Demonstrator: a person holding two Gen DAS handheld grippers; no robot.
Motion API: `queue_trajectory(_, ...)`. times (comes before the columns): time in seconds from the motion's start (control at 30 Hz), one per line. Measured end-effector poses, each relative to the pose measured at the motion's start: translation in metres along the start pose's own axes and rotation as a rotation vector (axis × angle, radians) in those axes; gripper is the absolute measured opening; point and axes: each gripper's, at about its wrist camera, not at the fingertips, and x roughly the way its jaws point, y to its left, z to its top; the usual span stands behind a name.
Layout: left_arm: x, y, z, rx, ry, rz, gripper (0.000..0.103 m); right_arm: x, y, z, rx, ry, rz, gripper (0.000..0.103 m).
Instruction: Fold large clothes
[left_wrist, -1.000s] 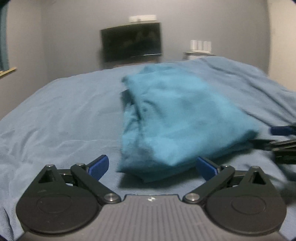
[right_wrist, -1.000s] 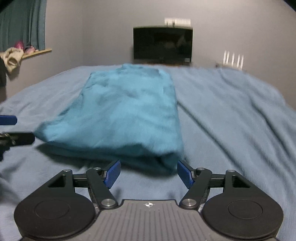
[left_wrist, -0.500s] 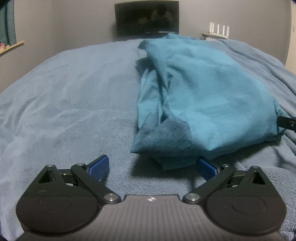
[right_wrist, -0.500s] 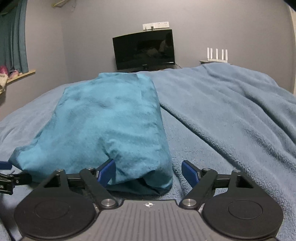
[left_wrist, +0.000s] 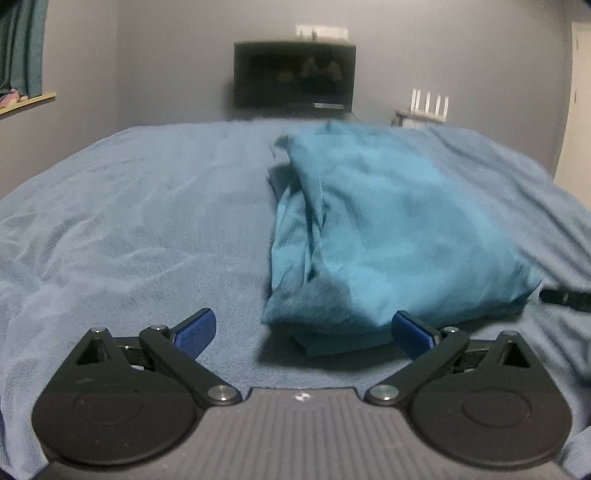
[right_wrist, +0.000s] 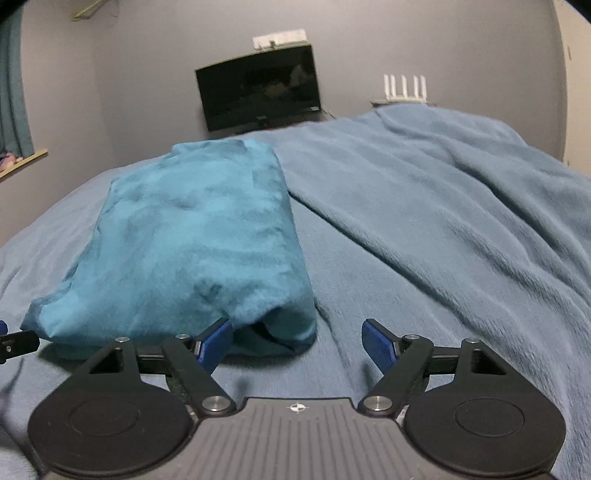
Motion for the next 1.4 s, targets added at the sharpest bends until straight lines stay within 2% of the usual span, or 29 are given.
queue_trajectory(0.13, -0.022, 0.0, 0.019, -0.072, -0.083, -0.068, 0.102, -0.012, 0.001, -0.001, 0.017, 0.004, 0.018, 0.08)
queue_trajectory(0.23, -0.002, -0.011, 0.025, -0.029, -0.033, 0.014, 0.102, -0.008, 0.007, -0.003, -0.029, 0.0, 0.007, 0.08)
queue_trajectory(0.4, 0.034, -0.005, 0.009, -0.009, 0.014, 0.104, 0.102, 0.022, 0.012, -0.006, -0.133, 0.049, -0.052, 0.074)
queue_trajectory(0.47, 0.04, 0.002, 0.004, -0.02, 0.025, 0.1, 0.102, 0.034, 0.01, -0.008, -0.154, 0.066, -0.049, 0.07)
queue_trajectory(0.6, 0.047, 0.005, 0.0, -0.015, 0.023, 0.088, 0.103, 0.048, 0.011, -0.006, -0.193, 0.019, -0.002, 0.068)
queue_trajectory(0.7, 0.05, 0.0, -0.003, 0.018, 0.021, 0.092, 0.102, 0.056, 0.008, -0.001, -0.175, 0.0, 0.06, 0.055)
queue_trajectory(0.73, 0.052, 0.0, -0.004, 0.021, 0.022, 0.091, 0.103, 0.057, 0.005, 0.002, -0.148, -0.003, 0.08, 0.041)
queue_trajectory(0.87, 0.057, -0.001, -0.006, 0.033, 0.025, 0.058, 0.103, 0.056, -0.014, 0.009, -0.004, -0.035, 0.111, 0.036)
queue_trajectory(0.97, 0.064, -0.003, -0.008, 0.065, 0.033, 0.059, 0.103, 0.064, -0.021, 0.007, 0.068, 0.002, 0.109, 0.036)
queue_trajectory(1.13, 0.065, 0.003, -0.009, 0.054, 0.032, 0.055, 0.103, 0.066, -0.02, 0.002, 0.078, 0.023, 0.12, 0.038)
queue_trajectory(1.27, 0.051, 0.002, -0.009, 0.068, 0.014, 0.089, 0.103, 0.06, -0.02, 0.002, 0.082, 0.039, 0.114, 0.04)
queue_trajectory(1.33, 0.033, 0.003, -0.008, 0.063, -0.032, 0.13, 0.103, 0.053, -0.022, 0.002, 0.102, 0.05, 0.094, 0.043)
queue_trajectory(1.4, 0.011, 0.004, -0.001, 0.033, -0.106, 0.179, 0.103, 0.042, -0.025, 0.004, 0.123, 0.07, 0.066, 0.052)
